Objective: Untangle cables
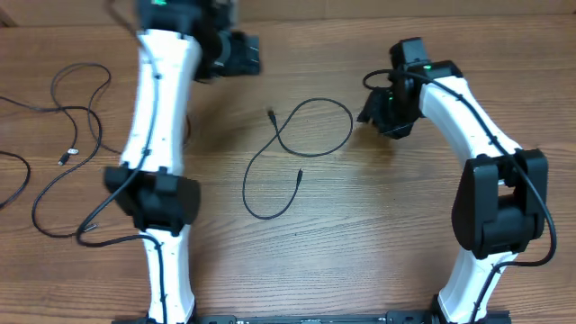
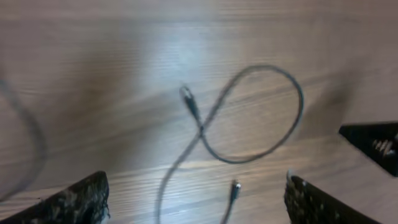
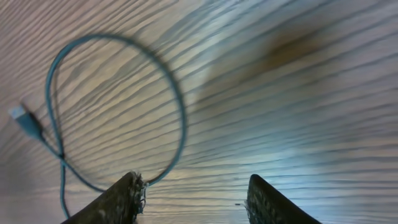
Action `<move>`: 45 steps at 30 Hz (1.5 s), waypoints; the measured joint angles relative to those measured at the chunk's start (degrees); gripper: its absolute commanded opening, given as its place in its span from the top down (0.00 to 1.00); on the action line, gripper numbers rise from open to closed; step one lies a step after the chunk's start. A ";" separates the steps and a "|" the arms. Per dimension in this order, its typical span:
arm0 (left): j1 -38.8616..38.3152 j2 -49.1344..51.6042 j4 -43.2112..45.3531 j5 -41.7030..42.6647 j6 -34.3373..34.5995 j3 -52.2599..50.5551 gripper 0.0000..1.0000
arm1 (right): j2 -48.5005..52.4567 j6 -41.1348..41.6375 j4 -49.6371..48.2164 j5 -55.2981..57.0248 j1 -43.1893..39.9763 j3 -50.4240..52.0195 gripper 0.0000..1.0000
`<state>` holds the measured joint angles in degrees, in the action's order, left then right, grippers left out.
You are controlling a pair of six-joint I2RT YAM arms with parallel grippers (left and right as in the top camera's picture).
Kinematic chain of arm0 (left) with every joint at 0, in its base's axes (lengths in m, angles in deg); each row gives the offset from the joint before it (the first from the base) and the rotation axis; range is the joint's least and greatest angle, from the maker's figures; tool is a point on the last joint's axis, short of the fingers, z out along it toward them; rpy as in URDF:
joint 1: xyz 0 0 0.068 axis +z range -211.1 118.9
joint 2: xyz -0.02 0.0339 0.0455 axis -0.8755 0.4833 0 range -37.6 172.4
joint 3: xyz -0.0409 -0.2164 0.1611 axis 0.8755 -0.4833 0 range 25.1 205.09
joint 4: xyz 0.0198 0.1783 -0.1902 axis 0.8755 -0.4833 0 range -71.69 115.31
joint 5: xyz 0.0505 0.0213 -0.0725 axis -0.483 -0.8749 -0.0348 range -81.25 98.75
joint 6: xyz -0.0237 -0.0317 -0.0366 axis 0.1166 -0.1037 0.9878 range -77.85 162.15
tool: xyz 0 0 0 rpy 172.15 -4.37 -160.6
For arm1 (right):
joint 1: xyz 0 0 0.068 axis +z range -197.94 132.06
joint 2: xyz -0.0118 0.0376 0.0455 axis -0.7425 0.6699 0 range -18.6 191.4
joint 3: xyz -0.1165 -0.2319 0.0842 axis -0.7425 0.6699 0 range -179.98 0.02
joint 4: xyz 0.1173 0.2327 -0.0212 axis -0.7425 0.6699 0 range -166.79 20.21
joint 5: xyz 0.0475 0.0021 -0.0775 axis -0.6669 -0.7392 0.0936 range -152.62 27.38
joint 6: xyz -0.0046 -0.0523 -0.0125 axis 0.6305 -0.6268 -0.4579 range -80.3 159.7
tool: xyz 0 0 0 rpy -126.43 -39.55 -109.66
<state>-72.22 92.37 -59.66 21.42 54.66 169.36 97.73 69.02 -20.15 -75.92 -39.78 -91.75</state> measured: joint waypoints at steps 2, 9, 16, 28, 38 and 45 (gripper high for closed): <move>-3.13 0.00 3.72 -1.42 3.19 -4.79 0.12 | 0.00 0.00 0.44 0.00 -0.87 0.00 0.43; -11.04 0.02 16.85 -8.79 10.40 -22.91 0.14 | 0.00 -0.15 1.75 0.02 -1.31 0.00 0.42; -13.07 0.02 25.73 -10.21 25.05 -37.88 0.36 | 0.00 -0.48 2.91 0.20 -1.31 0.00 0.42; -14.80 -1.81 39.98 -10.99 40.28 -47.43 0.63 | 0.00 -1.31 3.72 0.20 -1.31 0.00 0.42; -14.80 -1.88 36.26 -11.47 41.33 -47.58 0.96 | 0.00 -1.77 3.96 0.20 -1.31 0.00 0.42; -14.80 -1.95 34.84 -11.63 40.22 -47.65 0.96 | 0.00 -1.97 3.96 0.20 -1.31 0.00 0.41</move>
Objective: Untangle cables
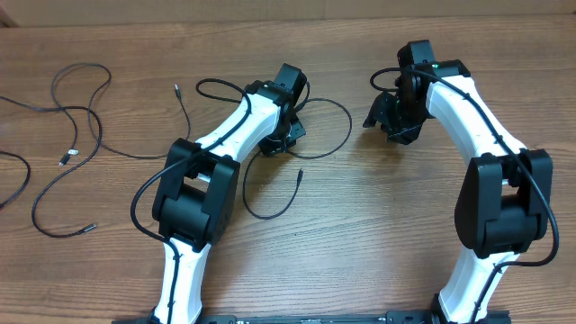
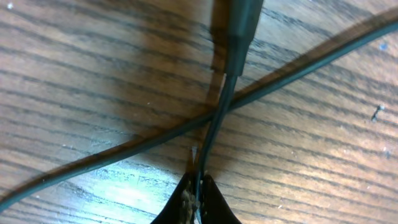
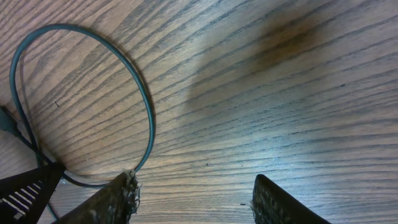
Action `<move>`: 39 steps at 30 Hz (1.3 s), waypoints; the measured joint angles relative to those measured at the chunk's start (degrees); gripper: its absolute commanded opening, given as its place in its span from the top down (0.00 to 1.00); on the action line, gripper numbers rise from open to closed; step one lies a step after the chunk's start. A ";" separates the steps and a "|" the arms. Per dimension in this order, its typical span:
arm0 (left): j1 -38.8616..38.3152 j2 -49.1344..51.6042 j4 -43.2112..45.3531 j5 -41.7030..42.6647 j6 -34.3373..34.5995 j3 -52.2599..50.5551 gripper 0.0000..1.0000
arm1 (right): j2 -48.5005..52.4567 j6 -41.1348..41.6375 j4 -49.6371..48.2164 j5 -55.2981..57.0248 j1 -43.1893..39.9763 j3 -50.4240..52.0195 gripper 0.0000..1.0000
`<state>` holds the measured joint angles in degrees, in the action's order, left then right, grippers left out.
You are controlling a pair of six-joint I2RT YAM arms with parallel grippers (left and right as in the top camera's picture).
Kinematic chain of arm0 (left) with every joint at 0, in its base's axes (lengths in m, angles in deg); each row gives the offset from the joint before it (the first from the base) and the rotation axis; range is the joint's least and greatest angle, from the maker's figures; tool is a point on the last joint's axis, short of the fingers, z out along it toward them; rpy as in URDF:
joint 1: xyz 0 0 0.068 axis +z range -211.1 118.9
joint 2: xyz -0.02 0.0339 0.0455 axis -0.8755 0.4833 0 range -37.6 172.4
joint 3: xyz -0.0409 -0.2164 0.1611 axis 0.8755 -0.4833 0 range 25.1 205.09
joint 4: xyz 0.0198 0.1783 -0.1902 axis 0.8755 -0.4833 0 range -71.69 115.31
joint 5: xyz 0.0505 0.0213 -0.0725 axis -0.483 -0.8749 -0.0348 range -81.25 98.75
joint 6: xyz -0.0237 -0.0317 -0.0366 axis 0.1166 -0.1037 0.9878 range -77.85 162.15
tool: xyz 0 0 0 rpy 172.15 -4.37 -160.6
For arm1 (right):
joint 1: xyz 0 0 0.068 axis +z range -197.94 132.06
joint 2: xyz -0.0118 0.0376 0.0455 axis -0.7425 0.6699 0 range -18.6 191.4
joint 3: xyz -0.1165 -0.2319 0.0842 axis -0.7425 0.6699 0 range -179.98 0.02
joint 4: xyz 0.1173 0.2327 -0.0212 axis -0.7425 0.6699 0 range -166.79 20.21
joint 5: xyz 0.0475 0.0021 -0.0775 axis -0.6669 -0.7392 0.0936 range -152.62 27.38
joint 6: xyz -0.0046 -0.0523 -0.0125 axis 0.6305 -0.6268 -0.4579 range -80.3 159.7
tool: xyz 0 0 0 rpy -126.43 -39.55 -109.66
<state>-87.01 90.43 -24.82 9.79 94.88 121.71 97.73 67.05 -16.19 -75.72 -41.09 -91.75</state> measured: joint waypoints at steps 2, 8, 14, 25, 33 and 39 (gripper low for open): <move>0.02 -0.02 -0.28 0.02 -1.68 0.09 0.96 | 0.00 -0.07 0.02 0.00 0.00 0.00 0.42; 2.32 -0.52 -9.31 -0.35 -13.51 6.16 0.96 | 0.00 -0.83 0.61 0.00 0.00 0.00 0.41; 9.55 -14.03 -11.96 -7.52 -25.97 18.14 0.96 | 0.00 -1.18 0.72 0.00 0.00 0.00 0.41; 36.52 -34.40 2.93 -27.06 -34.71 22.25 0.96 | 0.00 -1.33 0.55 0.00 0.00 0.00 0.41; 54.47 -33.57 15.10 -28.41 -36.70 22.08 0.96 | 0.00 -1.51 2.03 0.00 0.00 0.00 0.41; 59.71 -32.09 23.85 -29.33 -36.76 22.05 0.96 | 0.00 -1.51 2.27 0.02 0.00 0.00 0.40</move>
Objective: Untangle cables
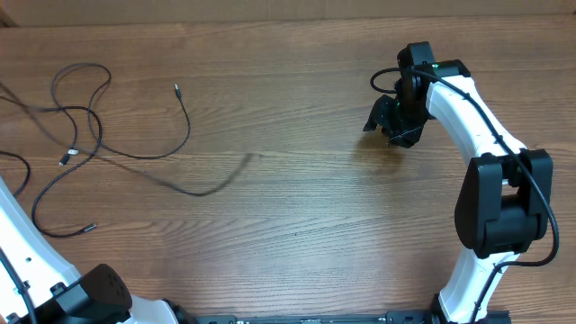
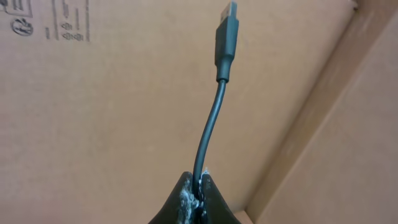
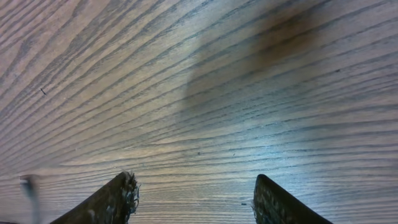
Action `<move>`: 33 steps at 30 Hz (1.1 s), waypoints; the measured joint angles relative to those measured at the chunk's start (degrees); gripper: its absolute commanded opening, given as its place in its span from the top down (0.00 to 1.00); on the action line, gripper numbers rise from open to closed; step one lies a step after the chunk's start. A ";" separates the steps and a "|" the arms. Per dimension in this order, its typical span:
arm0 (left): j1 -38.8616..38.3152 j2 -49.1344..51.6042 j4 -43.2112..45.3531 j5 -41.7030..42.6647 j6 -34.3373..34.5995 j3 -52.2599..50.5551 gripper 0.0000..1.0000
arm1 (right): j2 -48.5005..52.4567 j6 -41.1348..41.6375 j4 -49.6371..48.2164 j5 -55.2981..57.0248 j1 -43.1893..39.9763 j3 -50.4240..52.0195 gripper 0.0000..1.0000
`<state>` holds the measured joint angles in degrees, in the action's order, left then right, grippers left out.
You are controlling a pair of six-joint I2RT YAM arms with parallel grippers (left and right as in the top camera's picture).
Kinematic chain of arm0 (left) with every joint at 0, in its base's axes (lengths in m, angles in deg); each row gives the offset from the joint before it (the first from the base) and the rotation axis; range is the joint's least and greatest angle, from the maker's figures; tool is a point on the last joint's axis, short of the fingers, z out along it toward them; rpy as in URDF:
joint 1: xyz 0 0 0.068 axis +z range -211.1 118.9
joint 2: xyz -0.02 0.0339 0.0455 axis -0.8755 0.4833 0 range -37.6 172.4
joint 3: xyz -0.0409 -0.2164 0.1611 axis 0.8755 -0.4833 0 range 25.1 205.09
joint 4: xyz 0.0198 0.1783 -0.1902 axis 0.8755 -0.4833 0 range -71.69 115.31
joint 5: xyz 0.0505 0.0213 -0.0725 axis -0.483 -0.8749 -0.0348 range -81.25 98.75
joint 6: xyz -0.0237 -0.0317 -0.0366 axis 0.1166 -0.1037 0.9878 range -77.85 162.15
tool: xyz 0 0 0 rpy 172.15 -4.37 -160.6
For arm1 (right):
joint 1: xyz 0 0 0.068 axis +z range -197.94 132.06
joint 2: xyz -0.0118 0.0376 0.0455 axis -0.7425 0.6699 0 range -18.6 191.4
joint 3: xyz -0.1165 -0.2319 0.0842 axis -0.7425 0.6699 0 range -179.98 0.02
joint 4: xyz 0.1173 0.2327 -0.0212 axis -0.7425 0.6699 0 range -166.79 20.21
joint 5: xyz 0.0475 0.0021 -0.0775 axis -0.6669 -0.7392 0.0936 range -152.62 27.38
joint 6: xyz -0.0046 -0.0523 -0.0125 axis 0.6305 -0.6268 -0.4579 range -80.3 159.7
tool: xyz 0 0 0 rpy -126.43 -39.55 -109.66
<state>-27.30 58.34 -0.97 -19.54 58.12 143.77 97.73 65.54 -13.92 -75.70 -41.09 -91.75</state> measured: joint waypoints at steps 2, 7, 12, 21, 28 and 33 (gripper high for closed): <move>0.00 0.07 0.24 -0.74 -0.35 0.00 0.96 | 0.00 0.02 0.15 0.00 0.00 0.00 0.37; -0.07 0.09 -3.41 -0.94 -1.42 0.00 0.92 | 0.00 0.00 0.42 -0.02 0.00 0.00 0.37; -0.85 0.17 -15.78 2.10 -1.40 -0.50 0.72 | 0.00 0.02 0.42 -0.02 0.00 0.00 0.37; -1.49 5.55 -32.17 8.28 0.15 -2.36 0.61 | 0.00 -0.24 0.26 -0.04 0.00 0.00 0.39; -1.60 6.99 -32.65 21.24 -2.62 -3.19 0.53 | -0.20 -6.56 -1.44 -3.08 0.37 0.00 0.33; -3.98 5.40 -33.09 33.55 -5.73 -3.19 0.52 | -4.76 -10.54 -1.38 -3.54 1.88 -0.02 0.30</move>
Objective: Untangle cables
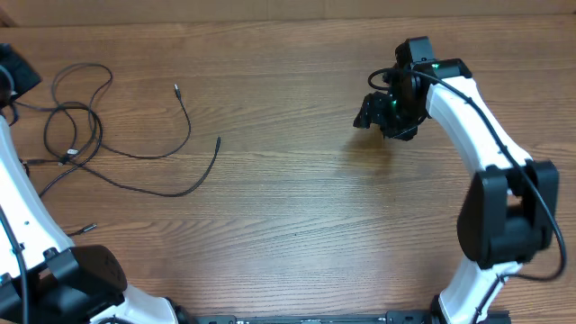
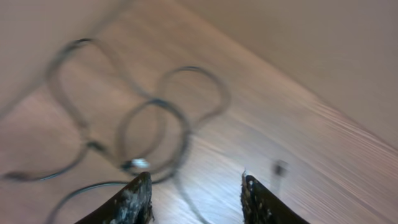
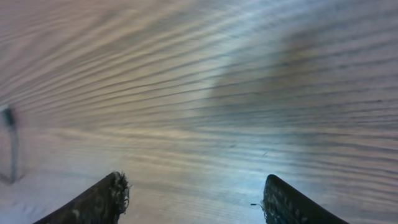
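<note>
The dark cable (image 1: 171, 192) lies stretched in a shallow curve on the left half of the table, one end (image 1: 219, 140) pointing up. Its other end runs into a tangle of thin cables (image 1: 76, 112) at the far left. My left gripper (image 2: 194, 202) hangs open over those loops (image 2: 152, 102), blurred, with nothing between its fingers. The left arm's head (image 1: 13, 76) shows at the top left edge. My right gripper (image 1: 371, 114) is open above bare wood at the upper right, holding nothing. A cable tip (image 3: 9, 117) shows at the left edge of its view.
A thin cable with a small plug (image 1: 175, 87) curves down into the tangle. More cable ends (image 1: 85, 229) lie near the left edge. The wooden table (image 1: 342, 225) stretches bare between the arms. The right arm's base (image 1: 499, 216) stands at the right.
My left gripper was shut on the dark cable near its USB plug, held up off the table. Now it is open over the left tangle and the cable lies on the wood.
The dark cable lay in a crossed loop mid-table with both grippers open above it. Then my left gripper was shut on it near the plug at the crossing. Then the cable trailed leftward with the plug in the air. Now it lies uncrossed at the left, released.
</note>
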Action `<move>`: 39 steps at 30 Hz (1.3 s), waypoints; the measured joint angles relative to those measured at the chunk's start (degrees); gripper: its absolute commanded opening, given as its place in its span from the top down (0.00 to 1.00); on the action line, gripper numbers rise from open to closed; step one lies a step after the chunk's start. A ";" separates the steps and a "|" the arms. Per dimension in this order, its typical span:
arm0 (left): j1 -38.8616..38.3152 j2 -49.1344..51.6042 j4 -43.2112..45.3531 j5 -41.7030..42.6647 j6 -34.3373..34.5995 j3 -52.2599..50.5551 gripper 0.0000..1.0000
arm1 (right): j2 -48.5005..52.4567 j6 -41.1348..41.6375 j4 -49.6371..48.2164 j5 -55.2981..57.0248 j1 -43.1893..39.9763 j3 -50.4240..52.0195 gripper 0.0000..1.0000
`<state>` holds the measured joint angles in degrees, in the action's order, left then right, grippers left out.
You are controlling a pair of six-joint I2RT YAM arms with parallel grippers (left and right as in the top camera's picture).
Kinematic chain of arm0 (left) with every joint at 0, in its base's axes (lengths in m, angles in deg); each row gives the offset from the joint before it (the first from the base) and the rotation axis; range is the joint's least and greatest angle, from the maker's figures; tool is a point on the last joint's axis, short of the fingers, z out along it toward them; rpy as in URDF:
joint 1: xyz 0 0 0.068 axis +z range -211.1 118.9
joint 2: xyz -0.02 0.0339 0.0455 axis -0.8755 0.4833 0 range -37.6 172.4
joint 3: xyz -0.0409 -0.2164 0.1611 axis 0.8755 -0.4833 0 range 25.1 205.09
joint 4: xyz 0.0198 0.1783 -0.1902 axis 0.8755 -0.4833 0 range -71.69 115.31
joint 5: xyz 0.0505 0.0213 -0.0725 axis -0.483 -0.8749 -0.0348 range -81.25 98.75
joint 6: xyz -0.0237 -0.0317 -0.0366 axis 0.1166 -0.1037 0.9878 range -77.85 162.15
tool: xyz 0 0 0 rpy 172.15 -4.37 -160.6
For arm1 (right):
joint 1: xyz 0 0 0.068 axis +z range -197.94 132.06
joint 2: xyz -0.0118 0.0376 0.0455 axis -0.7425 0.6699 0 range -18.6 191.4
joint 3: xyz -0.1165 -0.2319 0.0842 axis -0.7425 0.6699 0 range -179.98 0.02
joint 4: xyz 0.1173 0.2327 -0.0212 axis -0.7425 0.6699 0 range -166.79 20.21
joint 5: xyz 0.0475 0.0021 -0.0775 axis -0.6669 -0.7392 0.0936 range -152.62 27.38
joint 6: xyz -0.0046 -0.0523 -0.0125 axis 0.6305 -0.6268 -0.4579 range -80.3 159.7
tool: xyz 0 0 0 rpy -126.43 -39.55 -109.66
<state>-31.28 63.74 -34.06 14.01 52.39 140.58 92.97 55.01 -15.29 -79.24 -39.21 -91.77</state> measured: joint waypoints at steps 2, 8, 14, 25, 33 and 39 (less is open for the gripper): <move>-1.53 -1.38 -0.74 3.26 -0.61 0.00 0.51 | -3.34 -1.09 0.22 -0.02 0.46 -0.04 0.29; -6.38 -8.22 -3.78 8.41 -1.88 0.02 0.00 | -17.86 -3.98 2.43 0.50 1.01 -1.49 0.24; -8.85 -10.80 -6.97 8.96 -1.92 0.07 0.00 | -30.47 -7.34 6.43 2.97 1.01 -1.75 0.00; -8.85 -9.81 -7.98 8.94 -1.92 0.04 0.00 | -46.45 -9.09 9.73 8.04 1.01 -1.88 0.00; -8.85 -9.81 -7.98 8.94 -1.92 0.04 0.00 | -45.44 -9.14 9.73 8.26 1.01 -1.88 0.00; -8.85 -9.81 -7.98 8.94 -1.92 0.04 0.00 | -43.34 -9.11 10.14 8.48 1.01 -1.88 0.00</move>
<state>-40.13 53.93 -42.04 22.95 50.47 140.62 49.62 45.90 -5.15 -70.76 -38.21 -93.65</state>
